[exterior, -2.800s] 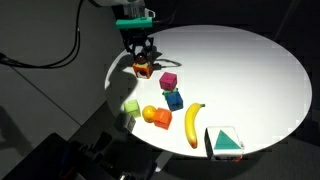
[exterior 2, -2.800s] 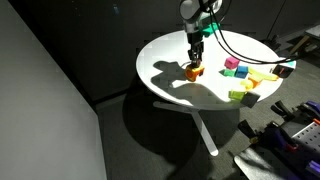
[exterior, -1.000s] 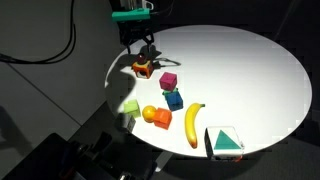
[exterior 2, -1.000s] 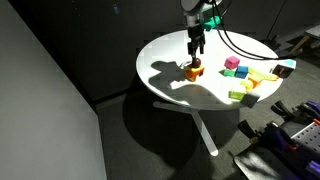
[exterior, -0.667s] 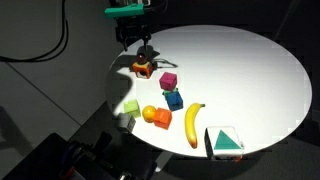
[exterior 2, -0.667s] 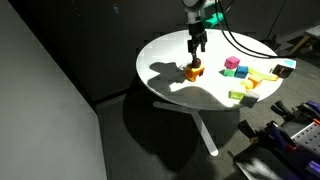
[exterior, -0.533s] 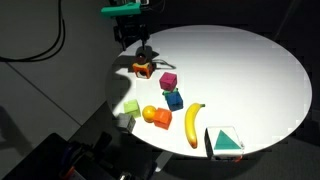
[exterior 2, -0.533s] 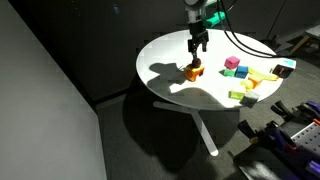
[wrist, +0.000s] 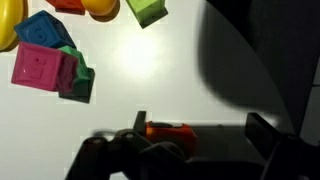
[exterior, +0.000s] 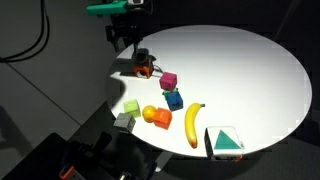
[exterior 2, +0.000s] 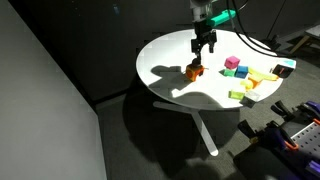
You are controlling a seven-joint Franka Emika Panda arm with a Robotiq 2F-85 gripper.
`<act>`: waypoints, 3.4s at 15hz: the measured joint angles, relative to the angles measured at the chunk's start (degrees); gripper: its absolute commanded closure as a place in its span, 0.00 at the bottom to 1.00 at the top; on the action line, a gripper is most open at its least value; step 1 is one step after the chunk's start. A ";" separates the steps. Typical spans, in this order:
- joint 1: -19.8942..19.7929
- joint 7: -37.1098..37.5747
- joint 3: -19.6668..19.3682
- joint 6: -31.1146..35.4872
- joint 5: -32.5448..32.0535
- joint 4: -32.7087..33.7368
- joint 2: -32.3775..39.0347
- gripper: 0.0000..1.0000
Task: Put the plum on the orange plushy cube
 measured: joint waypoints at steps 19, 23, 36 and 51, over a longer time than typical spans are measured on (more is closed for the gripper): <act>-0.03 4.42 -1.11 0.41 0.46 -14.95 -16.06 0.00; -0.03 4.50 -1.11 1.38 0.49 -17.32 -19.24 0.00; -0.03 4.50 -0.71 7.07 1.82 -25.43 -28.34 0.00; -0.03 4.50 -0.50 8.25 1.82 -27.27 -29.56 0.00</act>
